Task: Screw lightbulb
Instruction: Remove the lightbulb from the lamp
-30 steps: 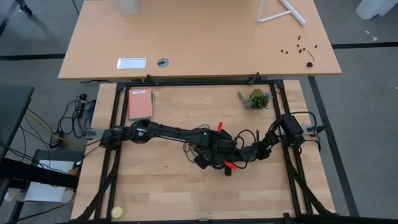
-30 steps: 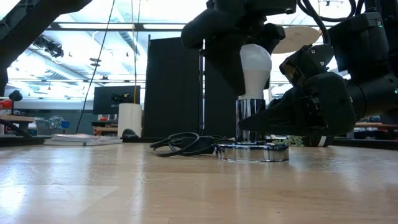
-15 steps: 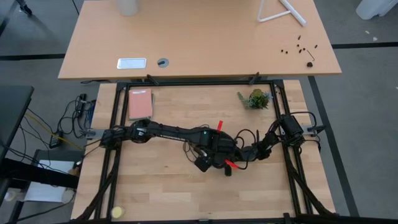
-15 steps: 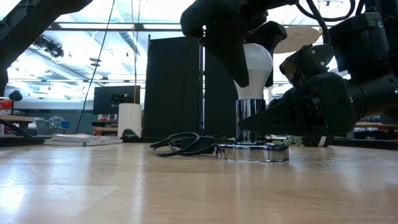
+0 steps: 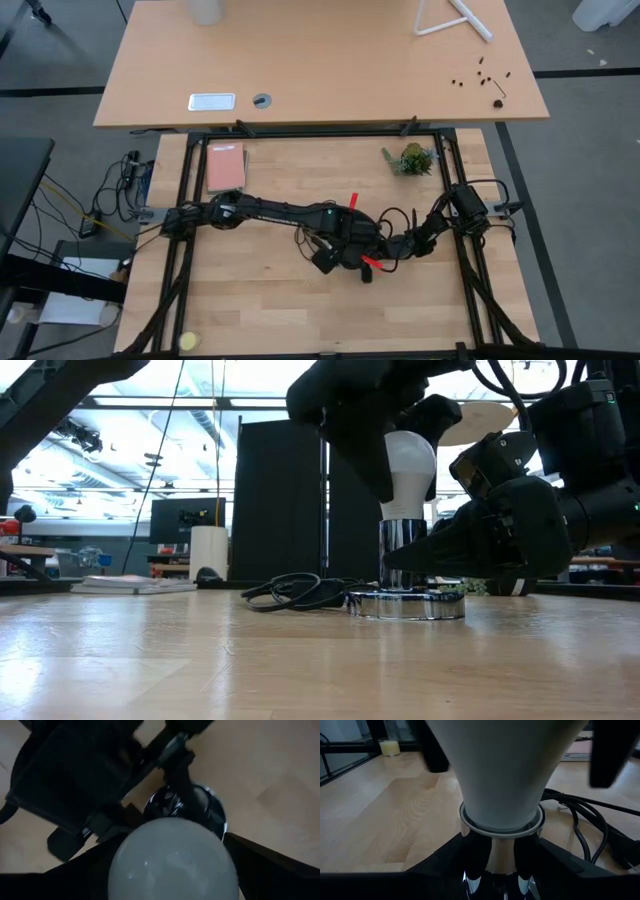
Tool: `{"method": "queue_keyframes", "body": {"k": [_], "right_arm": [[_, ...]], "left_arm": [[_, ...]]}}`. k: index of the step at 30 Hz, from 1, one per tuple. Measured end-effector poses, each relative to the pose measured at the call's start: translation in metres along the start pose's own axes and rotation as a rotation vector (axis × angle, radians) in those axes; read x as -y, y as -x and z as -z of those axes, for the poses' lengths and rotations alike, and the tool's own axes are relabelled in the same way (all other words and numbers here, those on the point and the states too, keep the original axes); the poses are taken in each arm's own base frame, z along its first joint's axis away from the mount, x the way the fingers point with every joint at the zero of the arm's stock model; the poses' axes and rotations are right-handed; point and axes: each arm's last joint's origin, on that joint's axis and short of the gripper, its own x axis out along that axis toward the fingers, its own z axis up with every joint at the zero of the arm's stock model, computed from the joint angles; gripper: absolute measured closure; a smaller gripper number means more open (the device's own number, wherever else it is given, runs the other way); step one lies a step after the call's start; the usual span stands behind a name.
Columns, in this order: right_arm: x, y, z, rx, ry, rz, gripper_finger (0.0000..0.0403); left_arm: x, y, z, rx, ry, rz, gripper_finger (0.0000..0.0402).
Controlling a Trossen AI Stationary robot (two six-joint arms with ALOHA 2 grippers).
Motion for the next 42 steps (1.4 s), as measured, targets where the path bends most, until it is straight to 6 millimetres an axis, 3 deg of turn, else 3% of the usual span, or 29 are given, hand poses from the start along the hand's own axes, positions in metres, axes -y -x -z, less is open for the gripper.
{"method": "queue_keyframes", "body": {"k": [5,13,19,29,42], "right_arm": [[0.0001,0.0000,0.0000,0.000,0.000,0.001,0.0205],[0.0001,-0.0001,0.0000,0.000,0.000,0.001,0.0205],[0.0001,-0.0001,0.0000,0.000,0.000,0.001,0.0205],[0.0001,0.0000,0.0000,0.000,0.000,0.001,0.0205],[0.0001,0.0000,0.0000,0.000,-0.004,0.001,0.0205]], "left_arm": [[0.0023,0.0003,0.0001,-0.050,-0.087,-0.036,0.0086],[0.0025,0.0004,0.0002,-0.056,-0.087,-0.042,0.0130],[0.0025,0.0004,0.0001,-0.056,-0.003,-0.047,0.0126],[0.0024,0.0006,0.0002,-0.049,0.337,-0.061,0.0126],[0.0021,0.0005,0.0004,-0.030,1.000,-0.088,0.0126]]}}
